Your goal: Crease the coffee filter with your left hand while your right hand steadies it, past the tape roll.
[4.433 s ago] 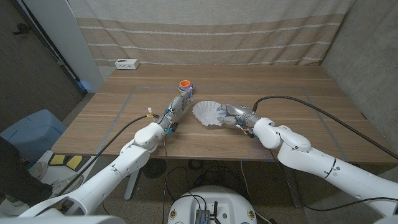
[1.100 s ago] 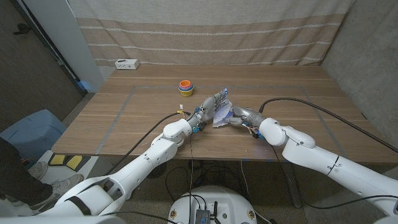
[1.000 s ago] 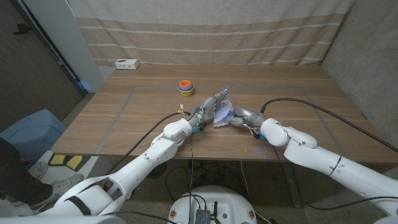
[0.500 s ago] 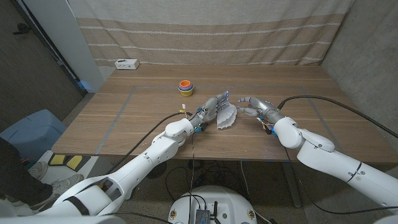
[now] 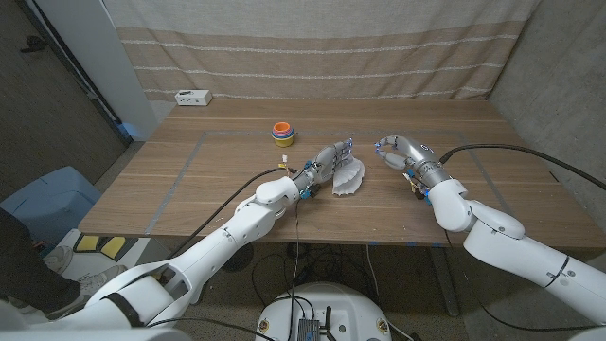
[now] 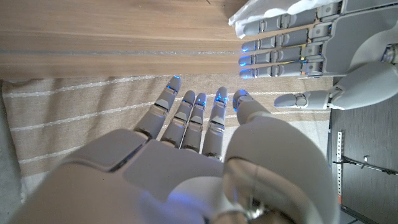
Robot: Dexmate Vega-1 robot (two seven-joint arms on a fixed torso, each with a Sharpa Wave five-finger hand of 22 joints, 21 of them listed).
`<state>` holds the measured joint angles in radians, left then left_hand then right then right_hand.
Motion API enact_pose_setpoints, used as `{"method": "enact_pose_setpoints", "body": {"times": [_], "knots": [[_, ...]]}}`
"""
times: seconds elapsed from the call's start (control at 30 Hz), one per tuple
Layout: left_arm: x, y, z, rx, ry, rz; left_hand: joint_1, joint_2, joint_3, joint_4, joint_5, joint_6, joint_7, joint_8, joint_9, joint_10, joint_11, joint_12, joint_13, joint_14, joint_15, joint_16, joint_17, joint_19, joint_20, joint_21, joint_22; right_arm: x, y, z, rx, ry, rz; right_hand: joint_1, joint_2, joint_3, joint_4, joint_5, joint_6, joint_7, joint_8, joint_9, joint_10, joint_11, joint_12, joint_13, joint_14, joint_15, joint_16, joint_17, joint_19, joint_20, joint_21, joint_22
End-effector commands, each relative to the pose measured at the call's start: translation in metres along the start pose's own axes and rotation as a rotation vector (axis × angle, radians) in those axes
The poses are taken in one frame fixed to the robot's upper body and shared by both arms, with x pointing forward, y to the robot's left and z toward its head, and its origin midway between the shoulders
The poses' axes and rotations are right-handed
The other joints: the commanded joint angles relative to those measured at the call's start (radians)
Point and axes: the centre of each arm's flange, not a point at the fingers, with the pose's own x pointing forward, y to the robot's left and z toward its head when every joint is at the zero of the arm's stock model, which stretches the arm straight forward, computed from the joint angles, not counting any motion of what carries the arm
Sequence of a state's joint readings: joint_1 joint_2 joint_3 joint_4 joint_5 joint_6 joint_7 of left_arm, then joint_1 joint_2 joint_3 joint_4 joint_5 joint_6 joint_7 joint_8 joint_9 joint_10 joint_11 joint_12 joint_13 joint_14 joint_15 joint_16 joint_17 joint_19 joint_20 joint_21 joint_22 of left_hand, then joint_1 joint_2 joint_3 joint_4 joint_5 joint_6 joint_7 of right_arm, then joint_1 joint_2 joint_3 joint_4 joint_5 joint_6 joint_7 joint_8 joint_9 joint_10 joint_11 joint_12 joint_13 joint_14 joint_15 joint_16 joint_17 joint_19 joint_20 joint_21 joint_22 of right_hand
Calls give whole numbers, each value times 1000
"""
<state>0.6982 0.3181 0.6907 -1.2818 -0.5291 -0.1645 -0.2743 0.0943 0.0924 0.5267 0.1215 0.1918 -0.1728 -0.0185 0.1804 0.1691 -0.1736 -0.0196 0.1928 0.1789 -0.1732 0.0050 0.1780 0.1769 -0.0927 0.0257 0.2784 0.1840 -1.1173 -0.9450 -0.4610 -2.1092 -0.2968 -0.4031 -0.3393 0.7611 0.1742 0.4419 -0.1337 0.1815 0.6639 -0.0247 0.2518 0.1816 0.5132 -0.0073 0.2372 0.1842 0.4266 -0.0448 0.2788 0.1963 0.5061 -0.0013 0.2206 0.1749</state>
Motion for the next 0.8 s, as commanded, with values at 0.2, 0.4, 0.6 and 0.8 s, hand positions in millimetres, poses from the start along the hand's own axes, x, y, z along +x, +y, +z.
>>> {"method": "enact_pose_setpoints", "body": {"times": [0.2, 0.4, 0.6, 0.8], "knots": [[9, -1, -5, -40, 45, -5, -25, -29, -25, 2, 5, -70, -10, -2, 2, -69, 16, 8, 4, -76, 15, 7, 1, -11, 22, -12, 3, 4, 9, 21, -28, -50, 135, 60, 24, 24, -16, -2, 96, -11, 7, 2, 87, -14, 11, 5, 49, -52, 26, 19, 17, -8, 4, 4], [8, -2, -6, -48, 44, -4, -32, -39, -34, 3, 6, -71, -9, -2, 2, -69, 17, 8, 4, -76, 14, 7, 1, -13, 27, -14, 4, 14, 23, 22, -31, -42, 254, 57, 31, 31, 6, -1, 129, -3, 7, 3, 122, -8, 16, 5, 59, -46, 37, 32, 21, -4, 4, 4], [9, -2, -5, -51, 39, -4, -37, -44, -39, 4, 8, -72, -9, -2, 2, -69, 15, 8, 4, -75, 14, 7, 1, -12, 27, -15, 4, 19, 38, 25, -35, -55, 332, 55, 35, 43, 18, 2, 147, 2, 6, 3, 137, 0, 16, 6, 60, -43, 36, 34, 20, -1, 3, 5], [9, -2, -5, -49, 34, 1, -42, -47, -43, 6, 9, -73, -9, -2, 2, -70, 17, 7, 4, -76, 14, 7, 1, -11, 27, -16, 4, 20, 47, 29, -39, -73, 374, 67, 36, 59, 17, 5, 165, 4, 6, 3, 146, -10, 15, 6, 61, -47, 37, 35, 20, -2, 3, 5]]}}
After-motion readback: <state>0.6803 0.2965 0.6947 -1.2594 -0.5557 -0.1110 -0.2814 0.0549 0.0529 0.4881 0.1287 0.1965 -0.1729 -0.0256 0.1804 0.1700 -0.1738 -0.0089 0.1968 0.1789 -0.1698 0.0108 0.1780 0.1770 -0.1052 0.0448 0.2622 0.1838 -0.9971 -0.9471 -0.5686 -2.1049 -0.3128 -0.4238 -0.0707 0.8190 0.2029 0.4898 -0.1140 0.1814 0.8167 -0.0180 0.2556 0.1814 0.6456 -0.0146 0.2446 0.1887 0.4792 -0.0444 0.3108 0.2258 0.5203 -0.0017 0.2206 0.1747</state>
